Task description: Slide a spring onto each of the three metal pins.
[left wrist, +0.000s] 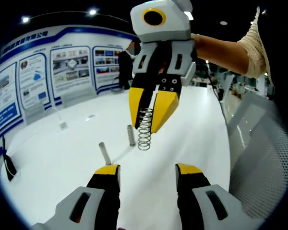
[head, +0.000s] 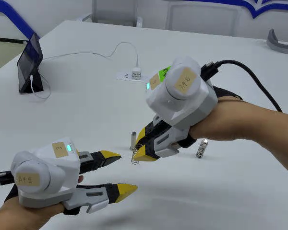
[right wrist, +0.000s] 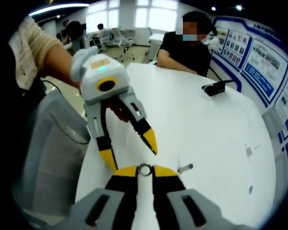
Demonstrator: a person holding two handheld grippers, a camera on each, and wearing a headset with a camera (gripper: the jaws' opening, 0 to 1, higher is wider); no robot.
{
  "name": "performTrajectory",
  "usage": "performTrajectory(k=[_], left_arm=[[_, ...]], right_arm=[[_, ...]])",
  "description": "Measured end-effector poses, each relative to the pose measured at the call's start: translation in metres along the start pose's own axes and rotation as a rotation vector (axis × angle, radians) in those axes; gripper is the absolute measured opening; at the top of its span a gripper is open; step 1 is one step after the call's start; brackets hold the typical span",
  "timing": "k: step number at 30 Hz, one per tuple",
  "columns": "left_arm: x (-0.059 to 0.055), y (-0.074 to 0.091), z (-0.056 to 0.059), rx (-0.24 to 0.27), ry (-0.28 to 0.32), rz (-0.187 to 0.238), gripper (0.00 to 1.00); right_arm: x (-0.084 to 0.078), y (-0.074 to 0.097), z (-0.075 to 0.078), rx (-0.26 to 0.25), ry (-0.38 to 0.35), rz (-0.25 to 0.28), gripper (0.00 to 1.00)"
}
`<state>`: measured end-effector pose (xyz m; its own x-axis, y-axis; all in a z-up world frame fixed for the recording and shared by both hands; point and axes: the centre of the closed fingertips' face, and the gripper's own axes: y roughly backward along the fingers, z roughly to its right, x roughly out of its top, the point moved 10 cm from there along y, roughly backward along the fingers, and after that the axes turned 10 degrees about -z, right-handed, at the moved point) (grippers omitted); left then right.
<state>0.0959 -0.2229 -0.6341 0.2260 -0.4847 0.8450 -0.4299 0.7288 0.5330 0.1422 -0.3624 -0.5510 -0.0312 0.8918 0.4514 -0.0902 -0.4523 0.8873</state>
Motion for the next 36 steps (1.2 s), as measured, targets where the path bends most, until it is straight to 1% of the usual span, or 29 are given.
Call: performTrajectory(k=[8, 15, 25, 32, 36], left_arm=[[-0.002, 0.001, -0.001, 0.011, 0.022, 0.0, 0.53], [-0.004, 0.001, -0.002, 0.015, 0.038, -0.005, 0.57], [-0.005, 0.0, -0.002, 0.012, 0.046, -0.008, 0.58], [-0.006, -0.001, -0.004, 0.013, 0.048, -0.01, 0.59], [-0.007, 0.0, -0.005, 0.015, 0.052, -0.01, 0.59]], right_arm=[[-0.001, 0.002, 0.012, -0.022, -0.024, 0.002, 0.12], [-0.002, 0.002, 0.029, -0.05, -0.072, 0.015, 0.12], [-0.004, -0.003, 0.05, -0.109, -0.127, 0.004, 0.12], [-0.003, -0.009, 0.061, -0.122, -0.153, 0.001, 0.12], [-0.003, -0.015, 0.068, -0.132, -0.162, -0.009, 0.12]])
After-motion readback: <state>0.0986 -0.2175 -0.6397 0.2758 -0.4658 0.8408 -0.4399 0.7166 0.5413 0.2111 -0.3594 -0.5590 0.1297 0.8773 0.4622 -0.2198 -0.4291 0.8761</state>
